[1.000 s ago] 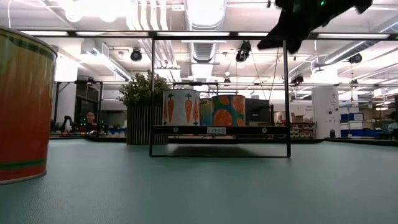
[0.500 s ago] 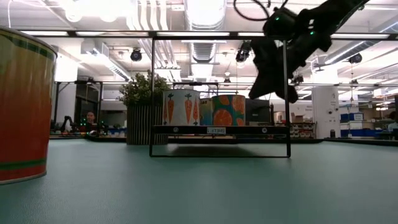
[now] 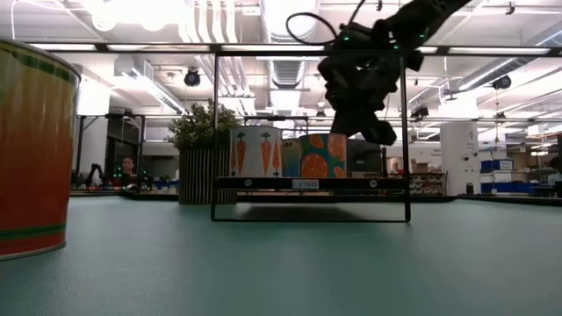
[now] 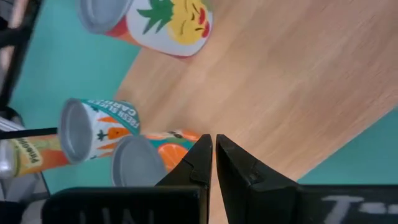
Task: Pick and place cans onto a shelf
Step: Put the canned oranges on the shelf
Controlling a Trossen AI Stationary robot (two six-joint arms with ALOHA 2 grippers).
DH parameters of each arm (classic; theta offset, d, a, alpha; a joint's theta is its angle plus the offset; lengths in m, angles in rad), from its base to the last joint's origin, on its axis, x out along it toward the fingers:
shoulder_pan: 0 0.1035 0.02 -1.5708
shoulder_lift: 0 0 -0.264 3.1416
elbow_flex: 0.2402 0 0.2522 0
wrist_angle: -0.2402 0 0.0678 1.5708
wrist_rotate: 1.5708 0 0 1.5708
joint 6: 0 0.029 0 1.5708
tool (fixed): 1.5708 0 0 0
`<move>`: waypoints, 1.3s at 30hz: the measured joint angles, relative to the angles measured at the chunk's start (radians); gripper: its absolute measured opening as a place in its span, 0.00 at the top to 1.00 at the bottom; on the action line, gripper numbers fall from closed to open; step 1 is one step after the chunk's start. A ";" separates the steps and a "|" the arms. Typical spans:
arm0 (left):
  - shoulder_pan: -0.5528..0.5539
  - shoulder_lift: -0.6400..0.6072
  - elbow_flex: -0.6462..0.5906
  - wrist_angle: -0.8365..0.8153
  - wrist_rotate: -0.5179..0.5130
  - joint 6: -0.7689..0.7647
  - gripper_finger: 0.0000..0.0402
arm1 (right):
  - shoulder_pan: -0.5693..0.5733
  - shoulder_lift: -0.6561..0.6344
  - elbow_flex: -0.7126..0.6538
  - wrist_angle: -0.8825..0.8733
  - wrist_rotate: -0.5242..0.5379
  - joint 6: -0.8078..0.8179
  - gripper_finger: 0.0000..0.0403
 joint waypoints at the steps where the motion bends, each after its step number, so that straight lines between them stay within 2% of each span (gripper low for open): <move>1: 0.000 -0.002 0.000 -0.007 0.000 0.000 0.20 | 0.002 0.015 0.022 -0.026 0.003 -0.006 0.97; 10: 0.000 -0.003 0.000 -0.033 0.000 -0.007 0.20 | 0.040 0.119 0.143 -0.072 0.007 -0.030 0.97; 18: 0.000 -0.003 0.000 -0.035 0.001 -0.013 0.20 | 0.076 0.150 0.148 -0.092 0.007 -0.034 0.97; 39: 0.000 -0.003 0.000 -0.036 0.002 -0.023 0.20 | 0.173 0.137 0.147 -0.100 -0.001 -0.029 0.97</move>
